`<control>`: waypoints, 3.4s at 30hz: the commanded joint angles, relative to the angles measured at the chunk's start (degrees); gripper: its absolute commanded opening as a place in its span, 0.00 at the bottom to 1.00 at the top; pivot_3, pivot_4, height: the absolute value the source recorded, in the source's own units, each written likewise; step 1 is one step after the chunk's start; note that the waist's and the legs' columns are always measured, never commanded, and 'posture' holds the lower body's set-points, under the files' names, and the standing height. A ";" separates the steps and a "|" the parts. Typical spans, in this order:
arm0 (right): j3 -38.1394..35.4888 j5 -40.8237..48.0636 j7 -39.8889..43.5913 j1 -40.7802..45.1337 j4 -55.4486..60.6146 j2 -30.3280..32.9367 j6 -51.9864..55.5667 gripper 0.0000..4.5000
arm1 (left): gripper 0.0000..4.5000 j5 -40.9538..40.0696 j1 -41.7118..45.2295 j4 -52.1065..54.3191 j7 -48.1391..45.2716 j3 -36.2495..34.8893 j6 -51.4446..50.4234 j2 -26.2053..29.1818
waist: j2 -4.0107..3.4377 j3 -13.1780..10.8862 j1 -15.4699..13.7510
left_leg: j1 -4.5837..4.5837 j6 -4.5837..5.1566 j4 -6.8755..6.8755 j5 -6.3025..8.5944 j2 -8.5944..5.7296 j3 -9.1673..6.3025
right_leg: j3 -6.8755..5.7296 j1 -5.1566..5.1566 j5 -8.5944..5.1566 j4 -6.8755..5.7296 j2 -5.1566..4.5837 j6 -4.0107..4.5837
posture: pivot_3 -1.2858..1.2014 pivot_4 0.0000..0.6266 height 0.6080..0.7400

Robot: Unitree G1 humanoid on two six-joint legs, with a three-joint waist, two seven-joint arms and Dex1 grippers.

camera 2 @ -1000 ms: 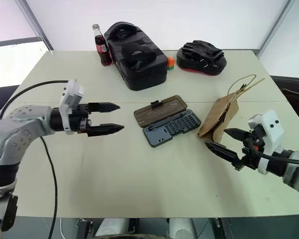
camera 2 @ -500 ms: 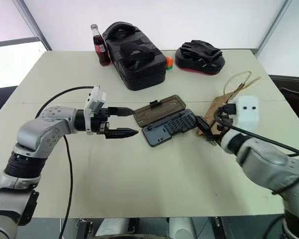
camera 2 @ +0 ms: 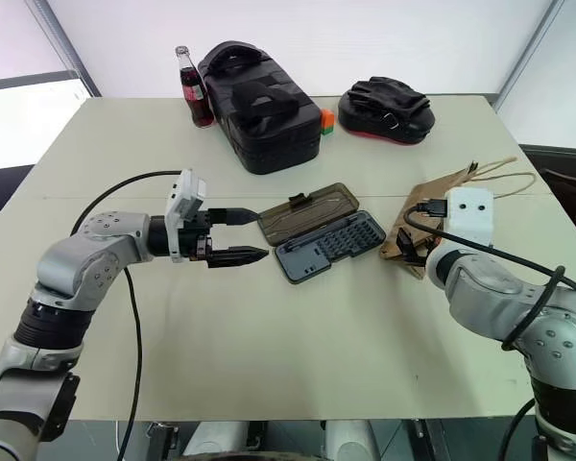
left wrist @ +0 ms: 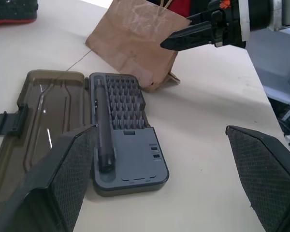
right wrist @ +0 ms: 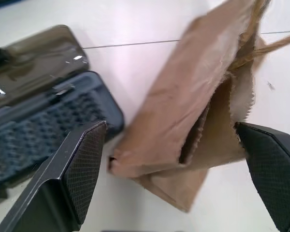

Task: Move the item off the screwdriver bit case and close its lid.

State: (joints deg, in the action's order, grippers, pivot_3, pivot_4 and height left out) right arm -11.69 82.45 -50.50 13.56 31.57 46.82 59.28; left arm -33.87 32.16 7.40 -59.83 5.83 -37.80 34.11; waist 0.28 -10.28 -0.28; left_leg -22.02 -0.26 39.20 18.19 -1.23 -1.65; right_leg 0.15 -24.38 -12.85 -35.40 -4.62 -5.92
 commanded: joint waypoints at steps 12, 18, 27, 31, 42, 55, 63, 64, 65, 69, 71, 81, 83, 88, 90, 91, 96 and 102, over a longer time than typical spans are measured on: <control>0.70 -3.81 1.95 3.13 0.28 -0.75 1.44 0.01 | 1.00 -0.43 -0.39 2.59 1.87 -2.42 0.66 0.03 | 0.00 0.00 0.05 | 0.00 0.00 0.00 0.00 0.00 0.00 | -0.01 -0.01 0.00 0.00 0.01 0.00 | 0.52 0.24 1.00; 0.16 -5.47 3.32 4.39 1.46 1.27 3.71 0.01 | 1.00 -0.17 -0.43 2.23 2.19 -2.31 1.09 -0.24 | 0.00 0.00 0.03 | -0.02 0.00 0.00 0.00 0.00 0.00 | -0.01 -0.02 0.00 0.01 0.00 0.00 | 0.52 0.24 1.00; -3.97 -21.62 14.42 7.66 -1.92 14.95 6.03 0.01 | 1.00 -0.22 0.74 2.02 1.52 -1.53 1.66 -0.63 | -0.01 0.00 -0.19 | -0.12 0.00 0.00 0.00 -0.02 0.00 | -0.03 -0.09 0.00 0.08 -0.01 0.00 | 0.52 0.24 1.00; -4.87 -30.21 21.89 5.61 -6.53 16.88 4.14 0.01 | 1.00 -0.46 1.04 2.78 1.23 -0.92 1.39 -1.19 | -0.01 0.00 -0.28 | -0.15 0.01 0.00 0.00 -0.03 0.01 | -0.04 -0.09 0.00 0.11 -0.01 0.00 | 0.52 0.24 1.00; -3.52 -50.30 42.71 3.64 -26.10 18.98 -3.35 0.01 | 1.00 -0.48 -0.98 5.95 1.39 -0.29 0.73 -1.81 | -0.05 0.01 -0.16 | -0.15 0.01 0.00 0.00 -0.06 0.05 | -0.03 -0.10 0.02 0.10 -0.01 -0.03 | 0.52 0.24 1.00; -5.04 -59.50 52.00 5.04 -28.55 13.33 -2.41 1.00 | 1.00 0.71 -2.93 6.13 1.98 -0.68 1.25 -0.87 | -0.06 0.01 -0.02 | -0.10 0.00 0.00 0.00 -0.05 0.05 | -0.03 -0.10 0.02 0.05 0.00 -0.04 | 0.52 0.24 1.00; -12.91 -63.41 57.22 3.78 -21.85 17.99 -0.95 1.00 | 1.00 1.37 -1.69 0.01 3.75 -3.61 3.08 -1.40 | -0.23 -0.01 -0.20 | -0.11 0.00 0.00 0.00 -0.07 0.05 | -0.03 -0.10 0.02 0.05 -0.02 -0.04 | 0.52 0.24 1.00; -15.10 -63.22 59.12 3.19 -20.11 19.39 -0.38 1.00 | 1.00 1.40 -1.00 -1.63 3.96 -4.31 3.41 -1.45 | -0.25 -0.01 -0.25 | -0.11 0.00 0.00 0.00 -0.08 0.05 | -0.03 -0.10 0.02 0.05 -0.02 -0.04 | 0.52 0.24 1.00; -17.22 -63.13 61.62 2.28 -18.49 21.25 0.34 1.00 | 1.00 1.53 -0.18 -3.48 4.12 -4.96 4.03 -1.56 | -0.25 -0.01 -0.29 | -0.11 0.00 0.00 0.00 -0.10 0.04 | -0.04 -0.10 0.02 0.04 -0.02 -0.04 | 0.52 0.24 1.00; -24.59 -62.03 71.94 -1.63 -13.84 27.15 3.54 1.00 | 1.00 2.42 3.19 -10.44 4.61 -6.64 6.28 -2.47 | -0.24 -0.01 -0.40 | -0.13 0.00 0.00 0.00 -0.15 0.00 | -0.14 -0.10 0.02 0.04 0.01 -0.04 | 0.52 0.24 1.00; -27.44 -60.24 76.56 -1.40 -11.80 28.87 5.09 1.00 | 1.00 3.16 5.24 -14.27 4.32 -6.92 7.48 -3.05 | -0.24 -0.01 -0.39 | -0.12 0.00 0.00 0.00 -0.15 0.00 | -0.14 -0.08 0.02 0.03 -0.02 -0.05 | 0.52 0.24 1.00; -25.99 -33.97 82.18 11.46 7.72 12.75 15.80 1.00 | 1.00 17.46 18.91 -43.24 -1.71 0.24 26.46 -7.63 | -0.13 0.00 -0.27 | -0.06 -0.01 0.04 -0.01 -0.16 -0.03 | -0.15 -0.08 0.04 -0.07 0.01 -0.05 | 0.52 0.24 1.00; -23.64 -30.99 81.03 11.13 11.17 10.28 17.03 1.00 | 1.00 19.94 22.10 -50.36 -2.74 1.07 30.73 -9.18 | -0.13 0.00 -0.48 | -0.10 -0.01 0.04 0.00 -0.19 -0.04 | -0.15 -0.09 0.04 -0.06 -0.02 -0.05 | 0.52 0.24 1.00; -18.07 -31.60 75.90 8.78 13.95 6.40 16.58 1.00 | 1.00 24.63 29.60 -66.09 -2.72 1.18 39.19 -13.25 | -0.10 -0.01 -0.53 | -0.36 0.01 0.07 0.00 -0.31 -0.06 | -0.19 -0.22 0.10 0.09 -0.11 -0.17 | 0.52 0.24 1.00; -16.27 -32.10 74.65 7.99 14.44 5.89 15.86 1.00 | 1.00 26.88 31.84 -70.79 -1.01 1.49 42.16 -15.03 | -0.09 -0.01 -0.55 | -0.39 0.02 0.07 0.01 -0.36 -0.05 | -0.19 -0.22 0.12 0.12 -0.15 -0.21 | 0.52 0.24 1.00; -15.54 -31.77 74.04 8.11 14.83 5.41 15.68 1.00 | 1.00 27.94 32.71 -72.57 -0.20 1.65 43.39 -15.85 | -0.09 -0.01 -0.51 | -0.39 0.03 0.08 0.02 -0.38 -0.05 | -0.19 -0.22 0.13 0.12 -0.17 -0.21 | 0.52 0.24 1.00; -12.79 -28.86 70.52 9.13 17.75 1.64 15.46 1.00 | 1.00 34.96 35.03 -79.13 6.78 4.06 46.17 -19.85 | -0.09 -0.01 -0.39 | -0.36 0.03 0.08 0.02 -0.37 -0.07 | -0.19 -0.22 0.14 0.09 -0.14 -0.24 | 0.52 0.24 1.00; -13.83 -23.92 66.72 7.46 21.02 0.48 16.60 1.00 | 1.00 38.77 35.10 -82.77 8.74 4.15 43.93 -21.75 | -0.07 -0.01 -0.41 | -0.35 0.03 0.08 0.02 -0.32 -0.07 | -0.19 -0.25 0.14 0.03 -0.08 -0.24 | 0.52 0.24 1.00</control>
State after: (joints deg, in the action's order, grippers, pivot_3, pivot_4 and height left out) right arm -23.46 56.47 17.12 21.09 50.22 47.06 75.96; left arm 3.60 66.11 -74.85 -51.10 10.15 7.00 12.25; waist 0.22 -10.28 -0.69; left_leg -22.36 -0.23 39.27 18.21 -1.55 -1.73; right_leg -0.04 -24.63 -12.72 -35.37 -4.70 -6.15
